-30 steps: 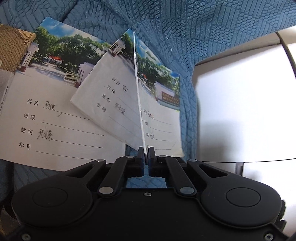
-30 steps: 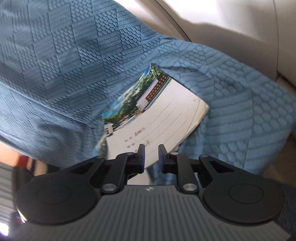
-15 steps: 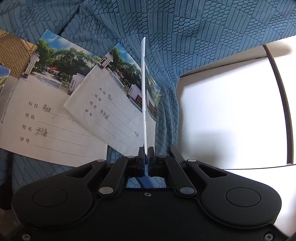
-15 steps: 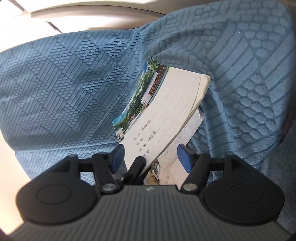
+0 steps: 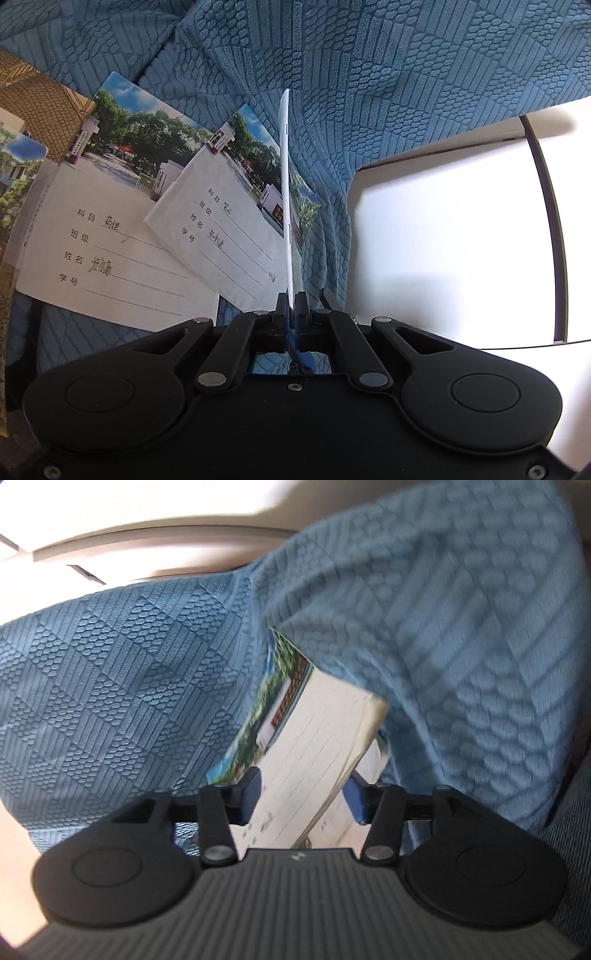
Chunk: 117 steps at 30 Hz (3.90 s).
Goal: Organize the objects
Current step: 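Carry both held photo form cards toward the book stack, then lower the photo cards onto the book stack and open both grippers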
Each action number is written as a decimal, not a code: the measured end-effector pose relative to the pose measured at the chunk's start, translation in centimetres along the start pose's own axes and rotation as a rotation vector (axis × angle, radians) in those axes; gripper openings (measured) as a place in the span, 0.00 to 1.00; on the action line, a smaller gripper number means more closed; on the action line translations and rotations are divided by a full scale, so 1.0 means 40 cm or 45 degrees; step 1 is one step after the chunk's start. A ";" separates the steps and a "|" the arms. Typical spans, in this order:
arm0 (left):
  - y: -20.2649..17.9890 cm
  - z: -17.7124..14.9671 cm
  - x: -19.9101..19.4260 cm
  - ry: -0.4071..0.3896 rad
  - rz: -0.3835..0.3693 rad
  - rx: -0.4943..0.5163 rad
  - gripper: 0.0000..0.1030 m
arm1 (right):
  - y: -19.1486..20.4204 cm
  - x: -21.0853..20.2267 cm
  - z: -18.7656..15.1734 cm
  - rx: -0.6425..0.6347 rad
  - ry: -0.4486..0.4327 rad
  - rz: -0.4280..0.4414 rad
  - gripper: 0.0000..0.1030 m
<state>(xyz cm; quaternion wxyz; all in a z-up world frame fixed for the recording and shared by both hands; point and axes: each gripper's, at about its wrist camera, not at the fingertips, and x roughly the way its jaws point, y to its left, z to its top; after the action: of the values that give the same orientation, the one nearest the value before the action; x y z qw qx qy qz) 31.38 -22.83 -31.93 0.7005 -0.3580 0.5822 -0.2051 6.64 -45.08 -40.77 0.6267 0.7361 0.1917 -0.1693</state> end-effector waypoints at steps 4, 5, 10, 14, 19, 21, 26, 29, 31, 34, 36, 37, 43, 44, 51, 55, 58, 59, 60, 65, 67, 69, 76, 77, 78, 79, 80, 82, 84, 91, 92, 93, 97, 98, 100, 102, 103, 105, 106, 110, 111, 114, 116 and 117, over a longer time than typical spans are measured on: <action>0.003 0.001 -0.014 -0.015 -0.002 -0.003 0.01 | 0.004 0.001 0.005 -0.067 -0.033 -0.055 0.31; 0.004 0.001 -0.019 -0.019 0.000 -0.002 0.01 | 0.003 0.001 0.005 -0.081 -0.042 -0.065 0.30; 0.007 -0.004 -0.039 -0.041 0.012 0.012 0.01 | 0.002 -0.010 0.001 -0.151 -0.060 -0.095 0.17; 0.011 -0.011 -0.058 -0.044 0.020 0.024 0.01 | 0.028 -0.024 -0.017 -0.220 -0.063 -0.099 0.09; 0.017 -0.027 -0.095 -0.043 0.034 0.047 0.01 | 0.078 -0.065 -0.049 -0.356 -0.076 -0.115 0.06; 0.019 -0.037 -0.115 -0.046 0.034 0.056 0.02 | 0.102 -0.082 -0.062 -0.408 -0.078 -0.120 0.06; 0.021 -0.065 -0.173 -0.054 0.041 0.070 0.02 | 0.148 -0.131 -0.107 -0.520 -0.065 -0.129 0.06; 0.018 -0.070 -0.219 -0.075 0.032 0.071 0.02 | 0.163 -0.150 -0.132 -0.552 -0.040 -0.144 0.06; 0.009 -0.072 -0.249 -0.096 0.035 0.088 0.02 | 0.175 -0.162 -0.153 -0.573 -0.018 -0.155 0.06; -0.008 -0.075 -0.291 -0.117 0.023 0.110 0.02 | 0.197 -0.190 -0.183 -0.592 -0.010 -0.143 0.06; -0.020 -0.081 -0.324 -0.140 0.012 0.128 0.02 | 0.218 -0.206 -0.201 -0.609 -0.015 -0.127 0.06; -0.027 -0.084 -0.340 -0.151 0.008 0.138 0.02 | 0.230 -0.214 -0.209 -0.621 -0.018 -0.115 0.06; -0.050 -0.088 -0.434 -0.203 -0.031 0.133 0.02 | 0.303 -0.261 -0.261 -0.675 -0.034 -0.063 0.06; -0.052 -0.087 -0.449 -0.210 -0.037 0.131 0.02 | 0.315 -0.268 -0.270 -0.684 -0.034 -0.054 0.06; -0.063 -0.083 -0.557 -0.259 -0.063 0.148 0.03 | 0.392 -0.298 -0.343 -0.785 -0.039 -0.019 0.06; -0.055 -0.079 -0.629 -0.312 -0.095 0.173 0.03 | 0.423 -0.302 -0.397 -0.846 -0.042 0.017 0.06; -0.042 -0.073 -0.677 -0.339 -0.096 0.166 0.03 | 0.440 -0.296 -0.440 -0.864 -0.032 0.042 0.06; -0.037 -0.072 -0.693 -0.348 -0.100 0.164 0.03 | 0.446 -0.295 -0.453 -0.865 -0.028 0.050 0.06; -0.030 -0.071 -0.709 -0.358 -0.100 0.158 0.03 | 0.452 -0.295 -0.466 -0.871 -0.026 0.057 0.06; 0.003 -0.074 -0.783 -0.413 -0.110 0.141 0.03 | 0.481 -0.289 -0.533 -0.919 -0.007 0.085 0.06; 0.018 -0.076 -0.810 -0.430 -0.114 0.135 0.03 | 0.493 -0.286 -0.559 -0.936 0.001 0.096 0.06; 0.035 -0.075 -0.832 -0.449 -0.113 0.132 0.03 | 0.503 -0.284 -0.584 -0.953 0.004 0.112 0.06; 0.125 -0.080 -0.866 -0.490 -0.099 0.095 0.04 | 0.497 -0.249 -0.650 -1.017 0.036 0.095 0.06; 0.139 -0.080 -0.868 -0.506 -0.099 0.106 0.04 | 0.492 -0.242 -0.659 -1.027 0.045 0.087 0.06; 0.151 -0.081 -0.867 -0.512 -0.088 0.114 0.04 | 0.485 -0.236 -0.668 -1.040 0.049 0.080 0.06; 0.167 -0.080 -0.864 -0.510 -0.081 0.114 0.04 | 0.478 -0.229 -0.677 -1.055 0.049 0.074 0.06; 0.183 -0.081 -0.857 -0.505 -0.077 0.109 0.04 | 0.469 -0.222 -0.686 -1.068 0.048 0.067 0.06; 0.216 -0.082 -0.849 -0.501 -0.069 0.087 0.04 | 0.448 -0.209 -0.700 -1.076 0.053 0.047 0.06; 0.250 -0.082 -0.839 -0.490 -0.070 0.067 0.04 | 0.427 -0.194 -0.708 -1.073 0.066 0.029 0.06; 0.354 -0.086 -0.785 -0.446 -0.031 0.037 0.04 | 0.351 -0.143 -0.727 -1.088 0.092 -0.021 0.06; 0.369 -0.087 -0.778 -0.440 -0.025 0.027 0.04 | 0.341 -0.137 -0.729 -1.088 0.100 -0.029 0.06; 0.383 -0.087 -0.770 -0.433 -0.015 0.019 0.04 | 0.331 -0.130 -0.733 -1.092 0.107 -0.041 0.06; 0.432 -0.085 -0.743 -0.415 0.020 -0.021 0.04 | 0.289 -0.102 -0.743 -1.098 0.140 -0.085 0.06; 0.442 -0.086 -0.736 -0.416 0.030 -0.028 0.04 | 0.279 -0.095 -0.746 -1.101 0.149 -0.094 0.06; 0.466 -0.085 -0.719 -0.408 0.050 -0.059 0.04 | 0.257 -0.082 -0.749 -1.102 0.167 -0.116 0.07; 0.485 -0.087 -0.704 -0.406 0.083 -0.069 0.04 | 0.239 -0.069 -0.752 -1.106 0.193 -0.135 0.07; 0.494 -0.087 -0.696 -0.401 0.103 -0.073 0.03 | 0.231 -0.065 -0.755 -1.113 0.198 -0.148 0.07; 0.512 -0.089 -0.682 -0.382 0.118 -0.092 0.03 | 0.216 -0.059 -0.758 -1.121 0.210 -0.166 0.07; 0.519 -0.089 -0.675 -0.372 0.123 -0.098 0.03 | 0.210 -0.056 -0.758 -1.122 0.217 -0.178 0.07; 0.530 -0.096 -0.659 -0.352 0.149 -0.088 0.03 | 0.185 -0.047 -0.755 -1.102 0.252 -0.203 0.08; 0.531 -0.098 -0.656 -0.349 0.155 -0.091 0.03 | 0.179 -0.044 -0.755 -1.099 0.257 -0.212 0.09; 0.529 -0.103 -0.649 -0.356 0.206 -0.071 0.02 | 0.165 -0.037 -0.756 -1.091 0.278 -0.224 0.09; 0.531 -0.107 -0.643 -0.350 0.224 -0.062 0.03 | 0.158 -0.033 -0.760 -1.096 0.285 -0.232 0.09; 0.534 -0.108 -0.641 -0.342 0.224 -0.071 0.02 | 0.155 -0.031 -0.761 -1.100 0.284 -0.243 0.09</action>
<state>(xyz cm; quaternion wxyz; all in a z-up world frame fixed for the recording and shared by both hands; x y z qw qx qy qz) 18.36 8.18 -30.89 0.7773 -0.3491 0.5177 -0.0770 8.90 -15.96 -30.06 0.8334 0.3999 0.3780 -0.0504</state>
